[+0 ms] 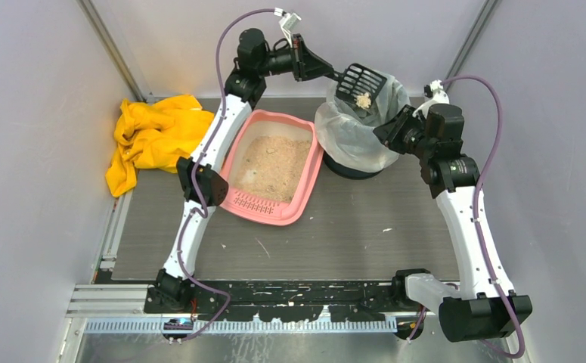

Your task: Clean the litter box

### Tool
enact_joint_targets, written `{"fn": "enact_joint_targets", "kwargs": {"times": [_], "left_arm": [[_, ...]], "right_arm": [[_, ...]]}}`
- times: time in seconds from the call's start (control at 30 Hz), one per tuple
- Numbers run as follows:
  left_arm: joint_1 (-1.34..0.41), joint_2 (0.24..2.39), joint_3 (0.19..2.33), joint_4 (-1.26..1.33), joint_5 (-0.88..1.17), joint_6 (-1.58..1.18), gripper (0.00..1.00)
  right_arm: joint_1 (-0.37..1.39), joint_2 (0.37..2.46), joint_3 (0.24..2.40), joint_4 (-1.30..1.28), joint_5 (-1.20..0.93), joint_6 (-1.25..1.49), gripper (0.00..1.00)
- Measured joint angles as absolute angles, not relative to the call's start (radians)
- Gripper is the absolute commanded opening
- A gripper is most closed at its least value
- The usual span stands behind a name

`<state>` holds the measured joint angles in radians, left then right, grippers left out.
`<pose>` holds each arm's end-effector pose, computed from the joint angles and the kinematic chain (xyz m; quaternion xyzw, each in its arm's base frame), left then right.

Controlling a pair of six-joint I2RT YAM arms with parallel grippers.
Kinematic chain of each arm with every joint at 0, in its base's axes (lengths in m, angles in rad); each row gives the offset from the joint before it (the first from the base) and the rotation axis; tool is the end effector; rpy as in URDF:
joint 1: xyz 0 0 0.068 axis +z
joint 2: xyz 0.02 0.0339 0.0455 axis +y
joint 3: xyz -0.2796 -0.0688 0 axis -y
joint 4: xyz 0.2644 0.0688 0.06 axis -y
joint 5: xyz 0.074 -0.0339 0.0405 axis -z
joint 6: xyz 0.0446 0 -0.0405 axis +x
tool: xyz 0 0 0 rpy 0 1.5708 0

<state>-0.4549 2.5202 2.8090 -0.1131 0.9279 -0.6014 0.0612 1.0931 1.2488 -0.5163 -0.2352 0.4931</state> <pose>0.5079 -0.2882 0.4267 0.3000 0.5980 -0.5937 0.4472 0.2521 0.0259 0.4207 0.1098 0.8121 0.2474 0.5170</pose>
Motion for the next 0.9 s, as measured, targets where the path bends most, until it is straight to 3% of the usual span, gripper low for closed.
{"fn": "enact_joint_targets", "kwargs": {"times": [0.27, 0.9], "left_arm": [[-0.463, 2.507, 2.809, 0.016, 0.970, -0.609, 0.00], [-0.379, 2.512, 2.767, 0.008, 0.914, -0.619, 0.00]], "right_arm": [[0.061, 1.093, 1.235, -0.531, -0.233, 0.476, 0.23], [0.055, 1.179, 1.235, -0.489, -0.249, 0.479, 0.23]]}}
